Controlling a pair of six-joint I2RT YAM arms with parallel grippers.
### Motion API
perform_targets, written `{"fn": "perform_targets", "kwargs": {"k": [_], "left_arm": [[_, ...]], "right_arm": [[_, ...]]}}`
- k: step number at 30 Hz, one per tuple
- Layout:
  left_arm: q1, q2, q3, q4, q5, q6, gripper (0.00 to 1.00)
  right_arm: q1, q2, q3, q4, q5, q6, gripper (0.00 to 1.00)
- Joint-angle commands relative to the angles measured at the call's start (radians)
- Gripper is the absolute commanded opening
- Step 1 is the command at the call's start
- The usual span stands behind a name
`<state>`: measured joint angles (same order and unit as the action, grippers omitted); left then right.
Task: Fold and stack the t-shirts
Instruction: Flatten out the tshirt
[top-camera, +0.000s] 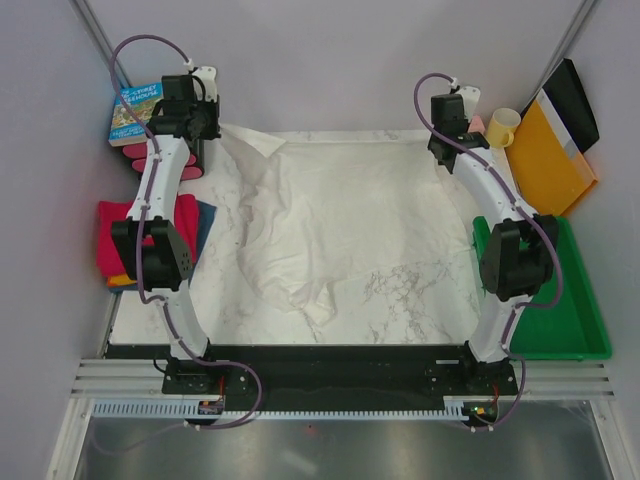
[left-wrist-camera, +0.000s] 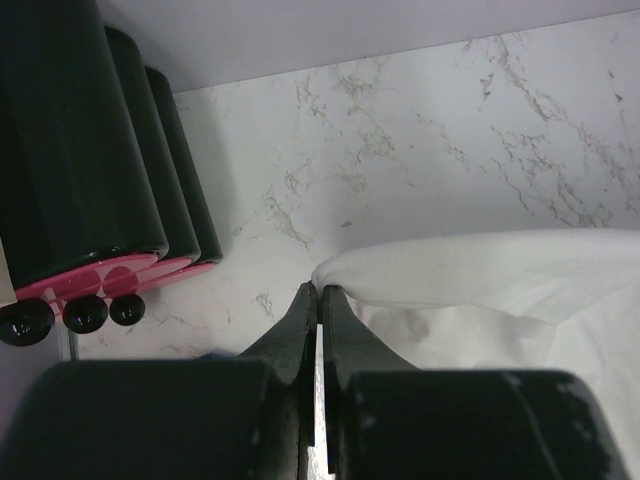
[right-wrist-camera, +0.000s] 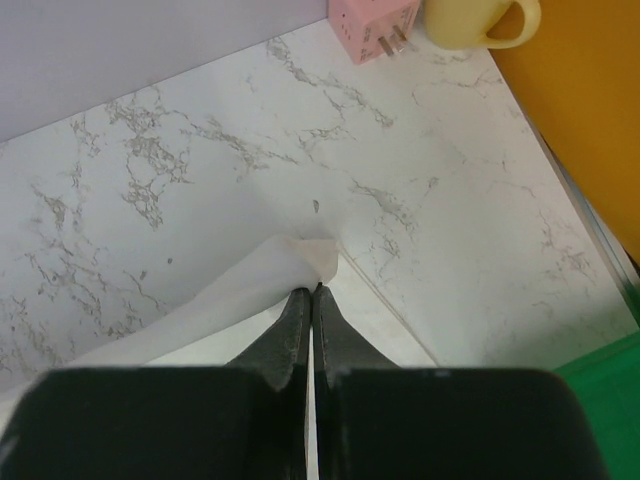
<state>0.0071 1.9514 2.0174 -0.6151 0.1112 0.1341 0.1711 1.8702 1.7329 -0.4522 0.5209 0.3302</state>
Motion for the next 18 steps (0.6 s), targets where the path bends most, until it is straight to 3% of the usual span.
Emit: {"fn": "perform_targets", "kwargs": {"k": [1,5,10,18], "left_arm": [[0.004,0.050,0.108,0.057,-0.071,0.036,0.02],[0.005,-0.006,0.162,0.055,-0.077,0.016,0.02],[0.004,-0.166,0.271,0.005,-0.059,-0.024,0.02],[0.005,-0.639,0.192,-0.041,-0.033,-0.030,0.02]], "right_arm": [[-0.016,0.053,0.103,0.029,-0.025,0.020,0.00],[-0.013,0.005,0.126,0.046,-0.067,0.035,0.00],[-0.008,-0.182,0.148,0.047,-0.113,0.026,0.00],[0.134,-0.613,0.031,0.066,-0.012,-0.118,0.00]]}}
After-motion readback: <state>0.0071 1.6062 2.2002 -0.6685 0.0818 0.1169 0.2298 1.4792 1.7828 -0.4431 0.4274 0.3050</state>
